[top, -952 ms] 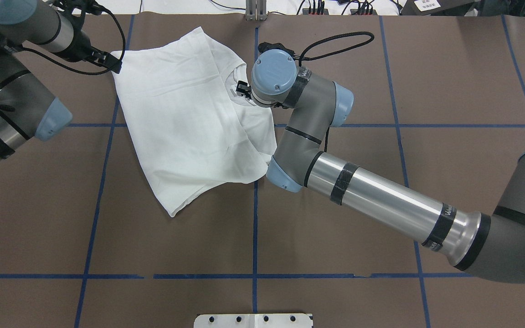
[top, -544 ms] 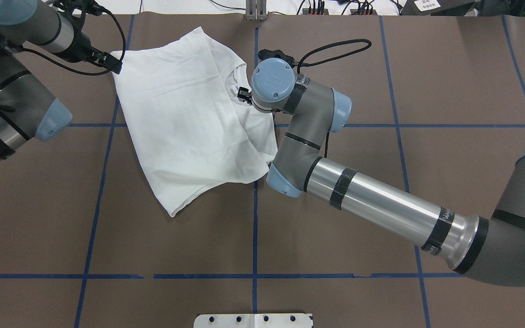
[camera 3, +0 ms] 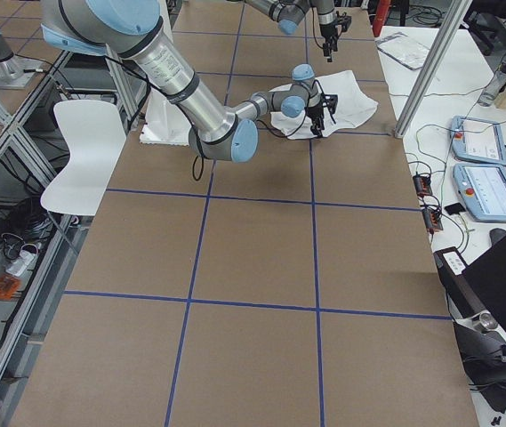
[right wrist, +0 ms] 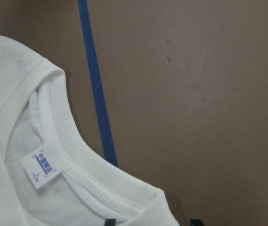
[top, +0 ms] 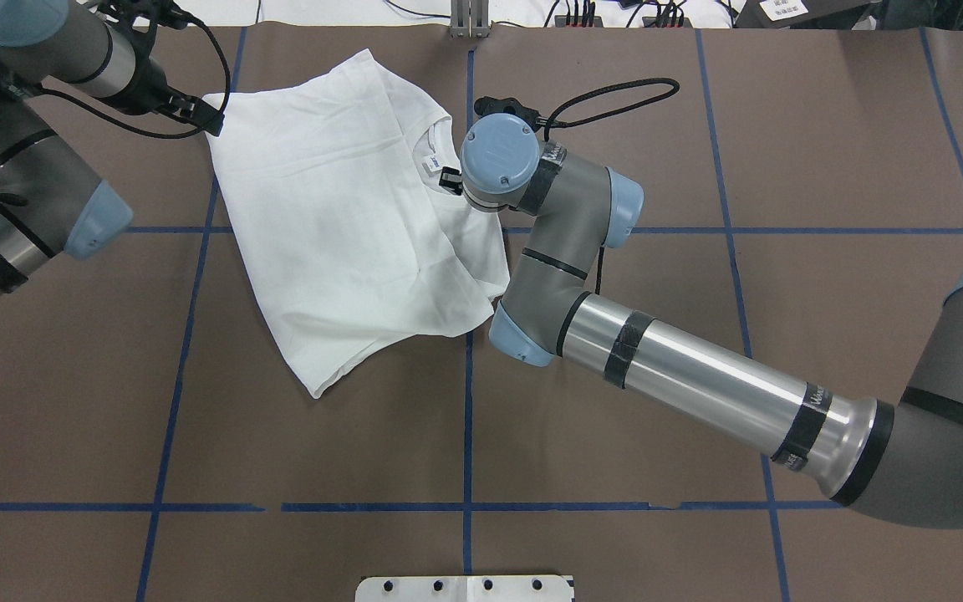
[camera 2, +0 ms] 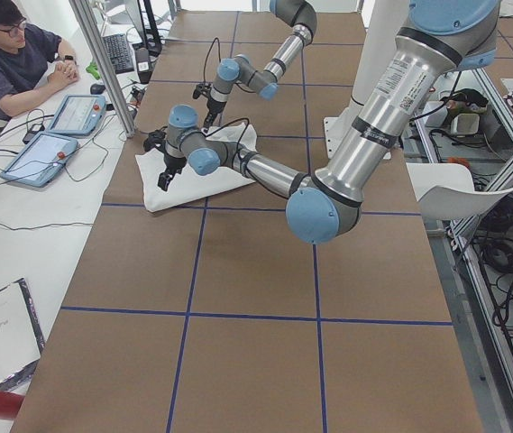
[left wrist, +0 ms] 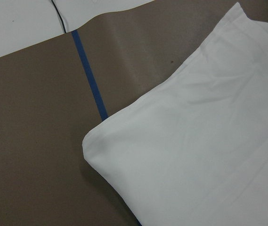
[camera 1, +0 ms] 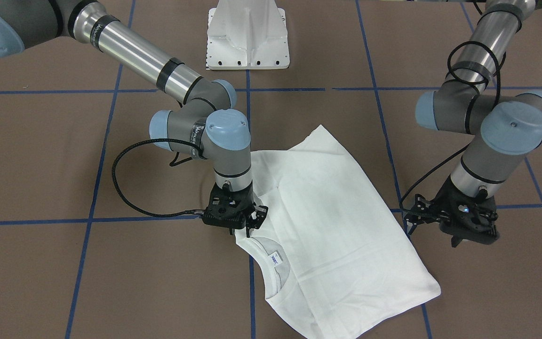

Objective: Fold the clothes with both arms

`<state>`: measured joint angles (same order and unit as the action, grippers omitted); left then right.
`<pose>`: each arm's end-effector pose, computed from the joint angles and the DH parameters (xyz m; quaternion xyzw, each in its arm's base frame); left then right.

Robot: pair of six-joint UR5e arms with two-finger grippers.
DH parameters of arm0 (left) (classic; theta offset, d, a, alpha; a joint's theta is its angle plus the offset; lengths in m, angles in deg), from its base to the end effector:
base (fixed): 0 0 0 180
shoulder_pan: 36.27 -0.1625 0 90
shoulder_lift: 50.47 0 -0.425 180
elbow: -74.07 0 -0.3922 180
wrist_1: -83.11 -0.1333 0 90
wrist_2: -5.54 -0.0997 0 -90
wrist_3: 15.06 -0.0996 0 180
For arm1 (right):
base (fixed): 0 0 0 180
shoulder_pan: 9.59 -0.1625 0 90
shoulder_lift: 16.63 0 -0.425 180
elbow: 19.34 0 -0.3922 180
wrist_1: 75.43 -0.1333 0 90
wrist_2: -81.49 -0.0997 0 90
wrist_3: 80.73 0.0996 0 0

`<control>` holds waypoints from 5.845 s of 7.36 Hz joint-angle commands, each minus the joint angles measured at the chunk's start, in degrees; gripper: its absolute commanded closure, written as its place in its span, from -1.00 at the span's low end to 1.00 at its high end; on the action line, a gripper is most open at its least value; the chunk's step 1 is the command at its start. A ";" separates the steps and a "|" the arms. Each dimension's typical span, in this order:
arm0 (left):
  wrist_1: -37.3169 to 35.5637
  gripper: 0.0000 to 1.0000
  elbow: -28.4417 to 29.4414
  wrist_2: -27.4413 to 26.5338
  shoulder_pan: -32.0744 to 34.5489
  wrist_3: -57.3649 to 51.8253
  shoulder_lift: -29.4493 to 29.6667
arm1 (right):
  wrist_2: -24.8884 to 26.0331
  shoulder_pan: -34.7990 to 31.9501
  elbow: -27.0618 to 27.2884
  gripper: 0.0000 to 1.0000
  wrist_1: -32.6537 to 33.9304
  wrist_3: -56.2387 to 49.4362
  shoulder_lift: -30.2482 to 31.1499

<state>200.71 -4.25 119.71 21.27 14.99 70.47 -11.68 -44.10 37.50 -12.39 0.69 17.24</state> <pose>0.3101 -0.6599 0.3870 0.2327 0.3660 0.1021 0.8953 -0.6315 -0.5893 0.2340 0.1316 -0.4016 0.1919 0.8857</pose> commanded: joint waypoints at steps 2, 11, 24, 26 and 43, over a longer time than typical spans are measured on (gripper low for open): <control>0.00 -1.00 0.01 0.00 -0.06 0.09 0.00 | -0.08 0.06 0.63 1.00 0.42 0.66 -0.03; 0.35 -1.00 -0.08 2.53 -0.49 0.88 0.09 | 0.88 2.25 39.74 1.00 13.51 4.62 28.79; -11.85 -1.00 -27.67 -11.67 -35.64 40.86 -7.31 | -9.93 -4.86 45.55 -1.00 13.34 -11.38 34.07; -11.95 -1.00 -27.77 -12.91 -38.19 42.10 -6.86 | -9.75 -4.86 45.64 -1.00 13.34 -11.38 34.16; -12.04 0.01 -26.54 -28.12 -42.68 41.48 -5.19 | -9.66 -4.77 45.55 -1.00 12.81 -11.29 34.25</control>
<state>188.74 -30.85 92.10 -21.44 56.48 65.32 -21.34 -48.88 83.05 0.42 -10.59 51.49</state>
